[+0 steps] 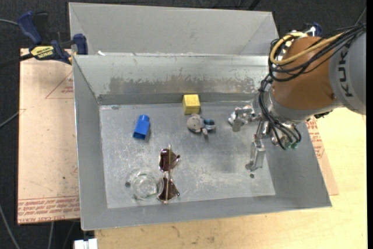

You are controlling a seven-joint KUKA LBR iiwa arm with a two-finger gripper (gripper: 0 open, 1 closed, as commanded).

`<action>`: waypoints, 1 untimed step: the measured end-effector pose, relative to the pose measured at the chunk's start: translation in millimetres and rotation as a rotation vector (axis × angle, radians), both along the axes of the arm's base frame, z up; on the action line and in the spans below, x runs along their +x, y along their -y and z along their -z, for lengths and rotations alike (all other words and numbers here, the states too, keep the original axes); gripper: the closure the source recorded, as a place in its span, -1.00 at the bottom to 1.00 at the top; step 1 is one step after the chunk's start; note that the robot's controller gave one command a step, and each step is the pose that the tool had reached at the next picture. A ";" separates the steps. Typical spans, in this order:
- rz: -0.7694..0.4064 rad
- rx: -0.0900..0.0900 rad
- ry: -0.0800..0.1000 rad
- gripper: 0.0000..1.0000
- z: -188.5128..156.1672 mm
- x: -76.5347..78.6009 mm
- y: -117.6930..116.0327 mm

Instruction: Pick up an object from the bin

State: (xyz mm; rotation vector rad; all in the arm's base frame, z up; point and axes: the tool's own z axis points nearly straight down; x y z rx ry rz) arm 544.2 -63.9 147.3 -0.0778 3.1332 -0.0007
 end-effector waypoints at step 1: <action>0.027 0.002 -0.012 -1.00 26.6 11.5 -7.2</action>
Offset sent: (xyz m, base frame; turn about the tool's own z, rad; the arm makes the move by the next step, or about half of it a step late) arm 0.0619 0.0566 -0.0110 -0.2416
